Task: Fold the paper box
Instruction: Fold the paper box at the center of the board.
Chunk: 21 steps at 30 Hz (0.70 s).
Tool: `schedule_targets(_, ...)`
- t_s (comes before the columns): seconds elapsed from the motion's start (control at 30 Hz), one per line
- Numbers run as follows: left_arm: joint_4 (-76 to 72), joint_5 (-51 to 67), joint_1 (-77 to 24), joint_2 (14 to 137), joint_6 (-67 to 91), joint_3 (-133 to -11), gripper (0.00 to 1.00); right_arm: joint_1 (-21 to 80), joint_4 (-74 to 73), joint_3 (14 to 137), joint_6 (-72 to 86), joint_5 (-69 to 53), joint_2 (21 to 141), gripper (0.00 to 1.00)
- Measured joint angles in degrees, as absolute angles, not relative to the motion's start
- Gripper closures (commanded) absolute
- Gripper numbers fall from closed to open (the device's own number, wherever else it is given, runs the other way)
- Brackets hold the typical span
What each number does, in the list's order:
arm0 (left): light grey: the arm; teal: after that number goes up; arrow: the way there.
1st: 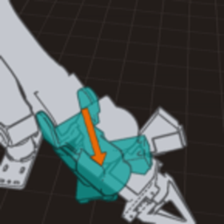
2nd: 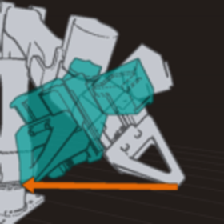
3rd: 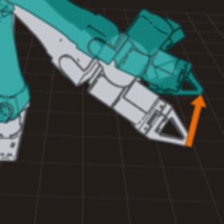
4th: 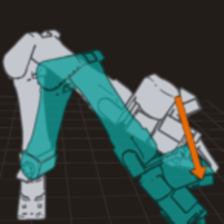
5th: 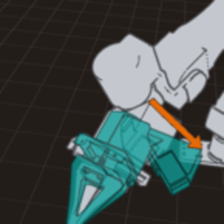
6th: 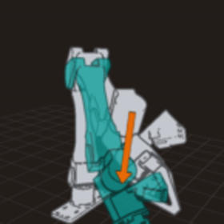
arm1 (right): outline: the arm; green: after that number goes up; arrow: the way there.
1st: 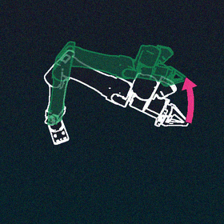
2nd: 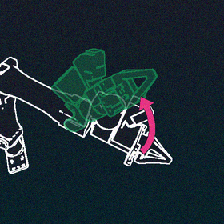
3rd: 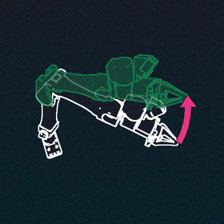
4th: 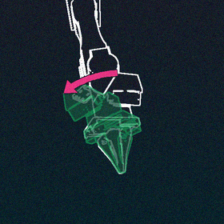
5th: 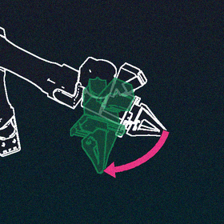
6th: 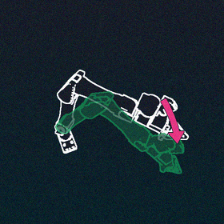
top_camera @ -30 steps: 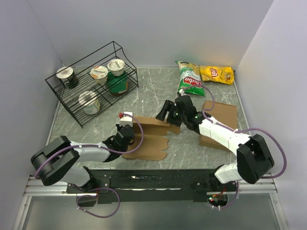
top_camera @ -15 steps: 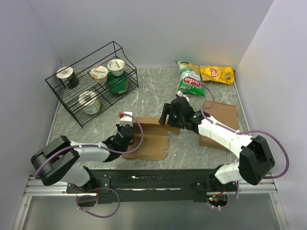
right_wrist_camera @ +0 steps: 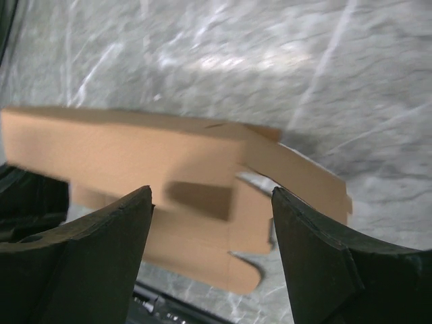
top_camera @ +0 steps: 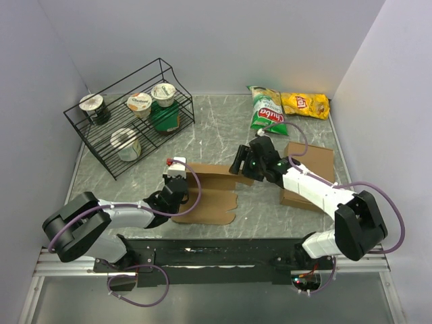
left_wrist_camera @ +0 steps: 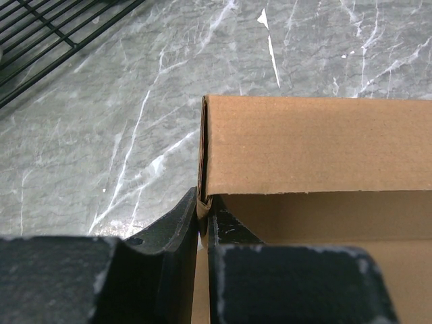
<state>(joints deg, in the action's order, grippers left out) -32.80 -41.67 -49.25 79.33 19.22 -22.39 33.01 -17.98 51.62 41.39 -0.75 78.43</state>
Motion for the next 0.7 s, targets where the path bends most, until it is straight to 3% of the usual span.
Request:
schedule_targets(0.33,-34.28,-40.64,-49.1,79.31,18.92,-21.76,0.88,26.98,-11.4,50.35,37.78,-4.99,79.9,0.22)
schedule_targets(0.43,-34.83,-40.01,-49.08,79.33,18.65,-21.58,0.88,25.61,-8.51,50.81,37.08,-7.35,82.56,0.28)
schedule_targets(0.7,-35.75,-38.76,-49.04,79.33,17.65,-21.5,0.88,24.47,-2.9,54.19,35.24,-12.25,91.68,0.27)
